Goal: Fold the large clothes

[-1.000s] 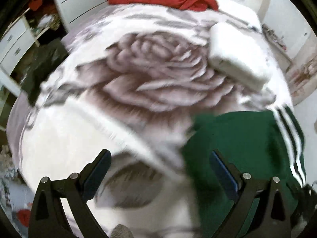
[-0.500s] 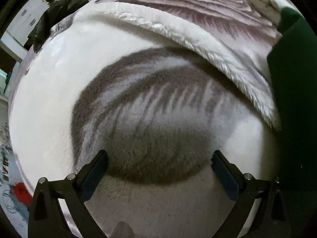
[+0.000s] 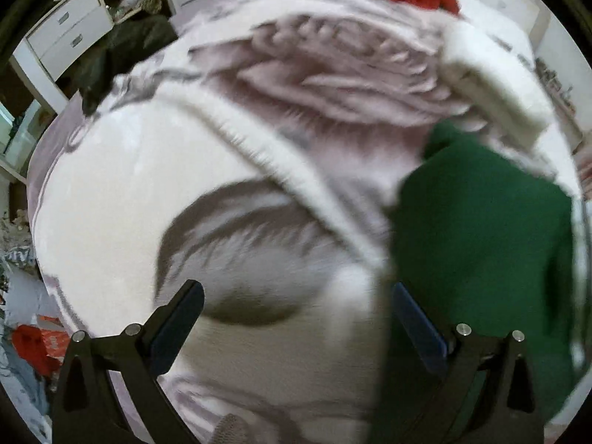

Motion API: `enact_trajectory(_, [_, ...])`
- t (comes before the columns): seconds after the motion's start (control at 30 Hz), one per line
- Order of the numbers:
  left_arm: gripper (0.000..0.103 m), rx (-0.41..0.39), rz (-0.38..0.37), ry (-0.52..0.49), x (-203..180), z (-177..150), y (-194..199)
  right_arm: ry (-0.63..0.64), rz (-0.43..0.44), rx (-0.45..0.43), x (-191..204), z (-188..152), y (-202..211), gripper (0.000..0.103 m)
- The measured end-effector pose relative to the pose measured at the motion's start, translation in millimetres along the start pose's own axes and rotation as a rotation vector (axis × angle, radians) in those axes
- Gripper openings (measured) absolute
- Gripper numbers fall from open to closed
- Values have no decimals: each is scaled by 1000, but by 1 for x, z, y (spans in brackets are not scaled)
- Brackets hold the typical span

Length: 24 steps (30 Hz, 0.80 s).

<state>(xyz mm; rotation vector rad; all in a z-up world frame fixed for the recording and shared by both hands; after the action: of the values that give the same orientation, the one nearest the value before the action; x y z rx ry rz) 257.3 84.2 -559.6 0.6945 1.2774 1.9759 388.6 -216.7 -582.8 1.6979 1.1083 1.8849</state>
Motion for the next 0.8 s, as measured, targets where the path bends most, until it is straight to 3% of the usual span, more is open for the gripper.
enact_trajectory(0.13, [103,-36,-23,-50,-28,3,22,-94,84,-105,-9,-14,35,1])
enact_trajectory(0.23, [103,-37,-13,-102,-46,-1,21,-148,174,-103,-11,-29,65,7])
enact_trajectory(0.27, [103,-29,-9,-114,-51,-3,19,-157,186,-114,-11,-33,71,27])
enact_trajectory(0.3, [103,-17,-10,-126,-56,-5,13,-136,150,-144,-7,-37,82,65])
enact_trajectory(0.33, [103,-1,-8,-140,-60,-7,6,-101,111,-167,-3,-41,90,80])
enact_trajectory(0.37, [103,4,-4,-146,-61,-9,6,-57,84,-174,5,-44,90,84])
enact_trajectory(0.47, [103,19,11,-168,-69,-11,5,25,55,-76,35,-37,46,84])
enact_trajectory(0.53, [103,17,32,-191,-73,-11,8,69,-26,-39,36,-30,18,84])
enact_trajectory(0.57, [103,19,40,-201,-74,-11,10,81,-66,-36,34,-27,8,69])
enact_trajectory(0.6, [103,22,46,-207,-74,-10,12,62,-98,-44,27,-25,4,19])
enact_trajectory(0.63, [103,25,45,-207,-74,-9,15,-1,-65,-50,15,-24,5,4])
enact_trajectory(0.8, [103,5,21,-196,-74,-4,32,-124,28,-246,-8,-32,80,2])
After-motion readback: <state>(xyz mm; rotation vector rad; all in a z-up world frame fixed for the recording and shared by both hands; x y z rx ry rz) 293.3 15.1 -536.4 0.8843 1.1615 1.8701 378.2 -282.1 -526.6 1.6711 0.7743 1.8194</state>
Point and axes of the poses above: each gripper's, at about its wrist camera, not at the fingertips, and y roughly against the way its jaws point, x to its left, z to its top, the point moved 3 cm from there along -y, roughly the way its jaws point, and after that the axes turned 7 degrees about z, right-handed, at the moved point
